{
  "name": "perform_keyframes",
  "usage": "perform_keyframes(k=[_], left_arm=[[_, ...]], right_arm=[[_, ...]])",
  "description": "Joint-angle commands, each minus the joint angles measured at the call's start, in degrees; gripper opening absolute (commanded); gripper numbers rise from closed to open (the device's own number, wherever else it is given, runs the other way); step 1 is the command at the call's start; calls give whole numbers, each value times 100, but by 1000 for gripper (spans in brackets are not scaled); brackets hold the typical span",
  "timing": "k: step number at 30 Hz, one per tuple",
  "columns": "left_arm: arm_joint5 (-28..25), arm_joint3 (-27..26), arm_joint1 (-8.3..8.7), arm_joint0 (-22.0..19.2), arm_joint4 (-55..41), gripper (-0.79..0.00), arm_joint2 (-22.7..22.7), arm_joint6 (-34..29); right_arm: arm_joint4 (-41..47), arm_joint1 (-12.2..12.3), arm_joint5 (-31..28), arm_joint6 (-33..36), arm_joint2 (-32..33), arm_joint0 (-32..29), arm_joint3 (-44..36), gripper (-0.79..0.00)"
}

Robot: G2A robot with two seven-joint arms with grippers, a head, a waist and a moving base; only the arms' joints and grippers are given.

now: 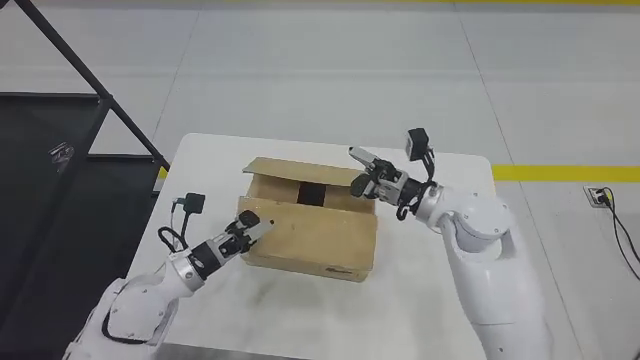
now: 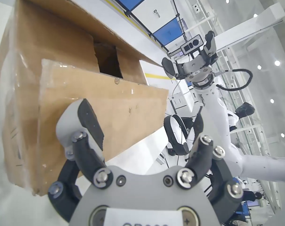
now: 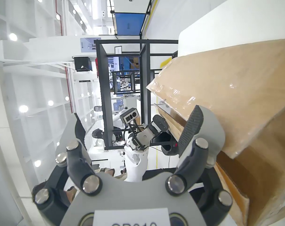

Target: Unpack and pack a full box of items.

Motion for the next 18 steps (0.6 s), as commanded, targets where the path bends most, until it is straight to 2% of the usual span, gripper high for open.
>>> perform_keyframes(k=[1,5,10,18], left_arm=[[7,32,-10,-44,54,0,56,47],[45,96,-30,-156,173,0,148,136],[46,146,-52,-230,307,0,220,316],[52,250,-82,-337,333,0,296,458]], right_arm=[[35,-9,162,-88,-108,61,22,0],[119,-18,714,6,-366,356,285,0],[157,-14,924,-32,-526,593,688,0],[257,27,623,256,-734,597,1086,0]])
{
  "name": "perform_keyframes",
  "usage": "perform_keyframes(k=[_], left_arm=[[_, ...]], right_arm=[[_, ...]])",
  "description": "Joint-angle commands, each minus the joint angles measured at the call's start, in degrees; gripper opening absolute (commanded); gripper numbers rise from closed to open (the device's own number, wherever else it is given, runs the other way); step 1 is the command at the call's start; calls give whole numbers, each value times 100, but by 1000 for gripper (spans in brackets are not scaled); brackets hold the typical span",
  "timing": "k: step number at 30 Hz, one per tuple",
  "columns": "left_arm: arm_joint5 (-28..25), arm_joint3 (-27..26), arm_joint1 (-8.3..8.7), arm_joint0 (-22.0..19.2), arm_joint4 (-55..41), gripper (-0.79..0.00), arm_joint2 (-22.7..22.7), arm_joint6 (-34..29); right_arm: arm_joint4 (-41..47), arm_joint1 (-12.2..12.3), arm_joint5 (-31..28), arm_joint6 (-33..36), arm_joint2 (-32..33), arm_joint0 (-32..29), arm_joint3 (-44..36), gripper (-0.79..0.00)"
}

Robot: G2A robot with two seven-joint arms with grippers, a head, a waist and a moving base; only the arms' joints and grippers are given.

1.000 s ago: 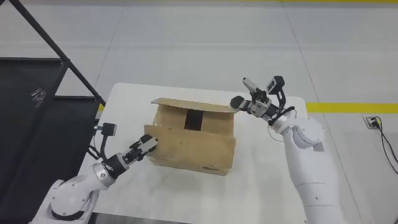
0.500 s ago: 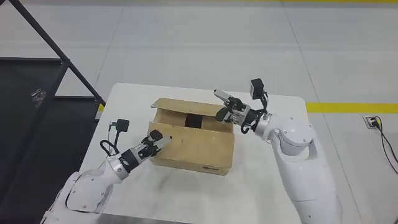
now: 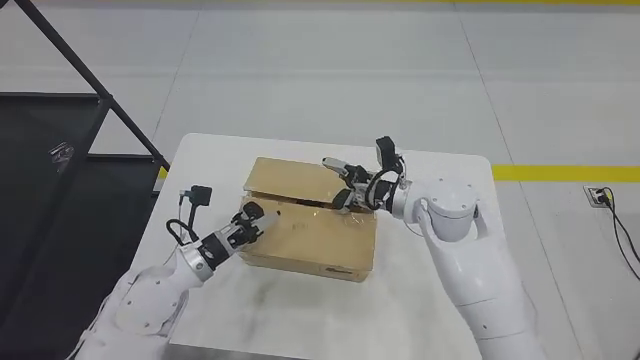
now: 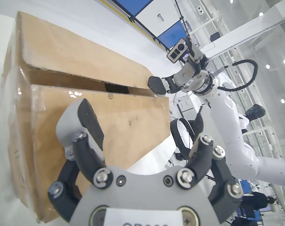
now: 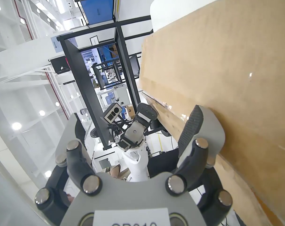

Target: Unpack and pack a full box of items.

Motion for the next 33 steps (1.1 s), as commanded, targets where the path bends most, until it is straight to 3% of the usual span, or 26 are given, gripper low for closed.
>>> perform_keyframes(k=[1,7,11,16,26,33], left_arm=[[-18,7,-7,-22,-20,0,-12,93],[-170,-74,-20,108,-711,0,-453,741],[-306,-111,20,473,-1312,0,-1154,1074],[-326,-153,92,1027,-1785,0,-2019,969],[-333,-179,99,1069,-1781,0,-2076,927],[452,270,58,1026,1542,0,-1672,2560]], right_arm=[[-19,16,-59,-12,-9,-61,-5,0],[-208,90,-552,-162,-18,-416,-290,0],[-337,129,-1061,-410,-43,-729,-586,0],[-437,146,-1205,-476,-72,-806,-683,0],[-437,146,-1205,-476,-72,-806,-683,0],[-395,159,-1250,-607,-129,-885,-759,0]])
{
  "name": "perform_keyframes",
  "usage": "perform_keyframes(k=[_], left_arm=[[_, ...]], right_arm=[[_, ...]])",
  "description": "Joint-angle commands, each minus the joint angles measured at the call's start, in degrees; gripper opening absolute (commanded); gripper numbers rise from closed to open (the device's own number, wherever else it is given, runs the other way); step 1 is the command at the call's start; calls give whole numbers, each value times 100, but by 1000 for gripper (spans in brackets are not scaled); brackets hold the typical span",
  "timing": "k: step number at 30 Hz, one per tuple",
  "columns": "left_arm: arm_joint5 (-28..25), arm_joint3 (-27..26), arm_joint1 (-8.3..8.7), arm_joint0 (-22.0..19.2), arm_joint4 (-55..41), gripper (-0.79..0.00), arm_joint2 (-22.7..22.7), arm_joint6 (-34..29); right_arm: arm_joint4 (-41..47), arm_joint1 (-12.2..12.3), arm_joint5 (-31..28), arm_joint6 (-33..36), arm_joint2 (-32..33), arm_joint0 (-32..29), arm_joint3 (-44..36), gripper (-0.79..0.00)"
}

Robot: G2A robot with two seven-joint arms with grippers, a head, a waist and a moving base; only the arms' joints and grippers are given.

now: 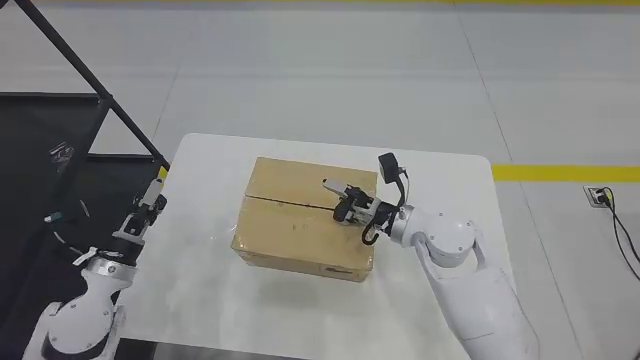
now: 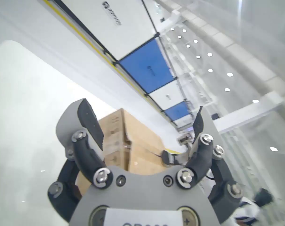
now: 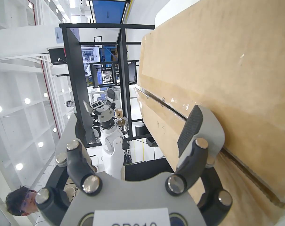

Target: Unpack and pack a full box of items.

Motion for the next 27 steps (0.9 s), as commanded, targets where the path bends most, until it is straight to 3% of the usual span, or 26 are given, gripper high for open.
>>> perform_keyframes(k=[1,6,11,17,27], left_arm=[[205,238,-20,-25,1481,0,212,493],[105,637,-20,-28,2857,0,419,1038],[-77,861,34,-5,4637,0,667,1108],[-128,1159,37,-191,5272,0,838,997],[117,1767,-119,-893,5778,0,1592,1267]], right_arm=[[16,8,-9,-15,-17,3,1,0],[37,32,-55,-22,-44,28,65,0],[101,53,-85,-11,-62,85,155,0],[87,74,-184,-16,-144,87,140,0],[76,117,-203,-87,-209,71,84,0]])
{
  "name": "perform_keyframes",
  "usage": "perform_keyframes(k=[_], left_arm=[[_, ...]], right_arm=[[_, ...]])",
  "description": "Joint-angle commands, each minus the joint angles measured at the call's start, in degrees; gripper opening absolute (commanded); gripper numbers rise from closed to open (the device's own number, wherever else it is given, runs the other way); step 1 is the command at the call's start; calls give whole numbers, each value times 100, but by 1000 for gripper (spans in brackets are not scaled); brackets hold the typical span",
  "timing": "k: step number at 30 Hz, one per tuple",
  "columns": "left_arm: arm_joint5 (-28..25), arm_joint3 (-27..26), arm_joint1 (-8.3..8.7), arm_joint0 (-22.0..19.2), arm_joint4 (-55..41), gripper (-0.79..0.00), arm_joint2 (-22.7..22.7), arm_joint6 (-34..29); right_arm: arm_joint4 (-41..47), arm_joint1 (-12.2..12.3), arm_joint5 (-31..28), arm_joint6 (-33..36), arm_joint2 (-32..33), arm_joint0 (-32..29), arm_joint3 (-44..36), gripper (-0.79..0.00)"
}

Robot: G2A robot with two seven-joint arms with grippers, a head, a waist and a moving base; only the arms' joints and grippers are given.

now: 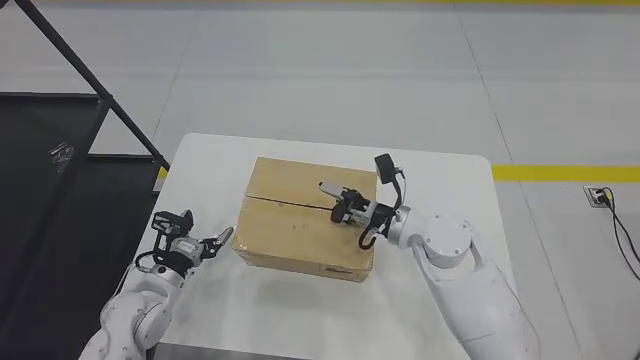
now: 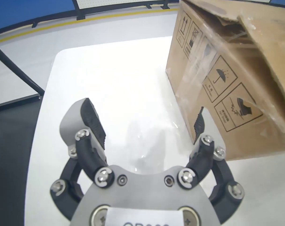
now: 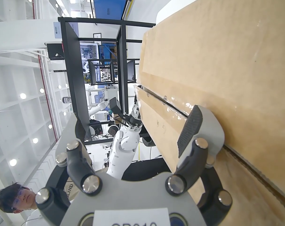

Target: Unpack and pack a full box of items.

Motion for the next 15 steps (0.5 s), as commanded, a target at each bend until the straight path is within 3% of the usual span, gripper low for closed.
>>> perform_keyframes(k=[1,15], left_arm=[[85,147,-34,-143,107,0,144,69],[104,468,-177,-491,383,0,625,326]], right_arm=[[38,9,-10,10,10,13,31,0],[134,78,-55,-44,21,-49,18,0]])
